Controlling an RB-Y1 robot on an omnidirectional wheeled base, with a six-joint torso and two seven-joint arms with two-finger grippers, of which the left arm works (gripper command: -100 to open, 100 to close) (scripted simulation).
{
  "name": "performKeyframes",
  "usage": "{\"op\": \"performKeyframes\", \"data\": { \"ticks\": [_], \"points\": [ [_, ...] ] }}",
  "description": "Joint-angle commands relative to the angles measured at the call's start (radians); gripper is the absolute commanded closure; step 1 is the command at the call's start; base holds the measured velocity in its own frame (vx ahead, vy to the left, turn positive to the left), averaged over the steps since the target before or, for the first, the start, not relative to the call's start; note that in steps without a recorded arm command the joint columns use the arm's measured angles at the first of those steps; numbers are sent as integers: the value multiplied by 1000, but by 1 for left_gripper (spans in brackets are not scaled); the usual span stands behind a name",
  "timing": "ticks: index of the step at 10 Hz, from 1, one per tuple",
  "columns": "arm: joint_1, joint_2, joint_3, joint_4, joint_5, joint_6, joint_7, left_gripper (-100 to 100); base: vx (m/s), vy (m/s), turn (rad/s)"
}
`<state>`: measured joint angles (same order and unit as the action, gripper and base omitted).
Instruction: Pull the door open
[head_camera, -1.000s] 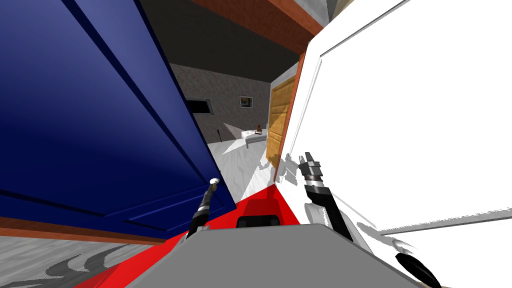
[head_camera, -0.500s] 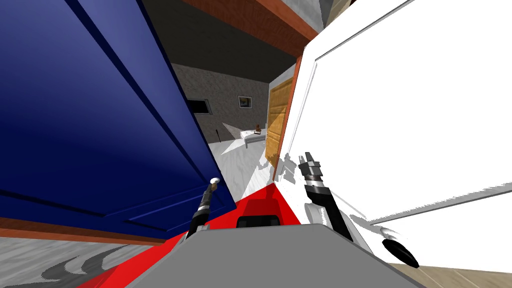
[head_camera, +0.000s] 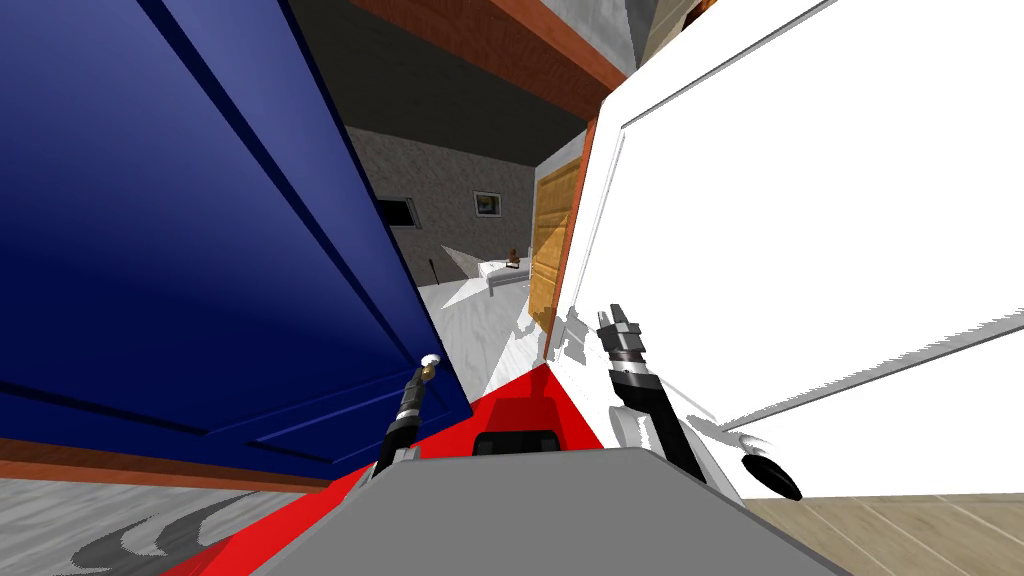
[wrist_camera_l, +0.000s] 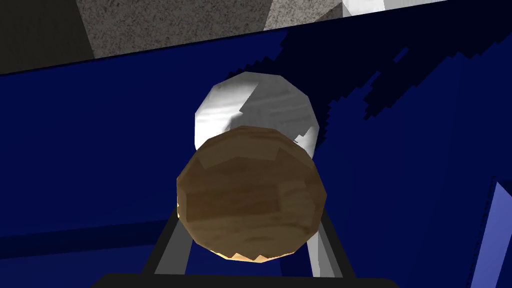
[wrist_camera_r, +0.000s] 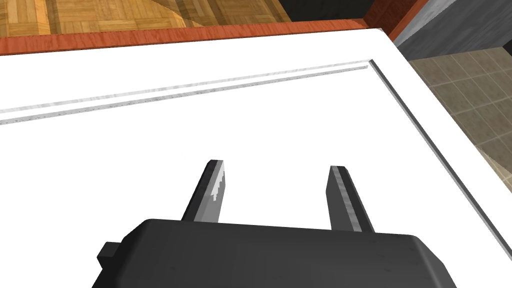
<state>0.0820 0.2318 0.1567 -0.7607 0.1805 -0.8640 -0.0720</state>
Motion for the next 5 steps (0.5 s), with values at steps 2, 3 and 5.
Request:
{"op": "performKeyframes", "data": {
  "ticks": [2,3,5],
  "points": [
    [0,-10,-22,-17,15,9,57,100,-46,2,-36],
    [-4,-6,-31,-13,32,9,98,100,-41,9,-39],
    [-9,-3,-40,-8,49,9,141,100,-50,19,-46]
  ]
}}
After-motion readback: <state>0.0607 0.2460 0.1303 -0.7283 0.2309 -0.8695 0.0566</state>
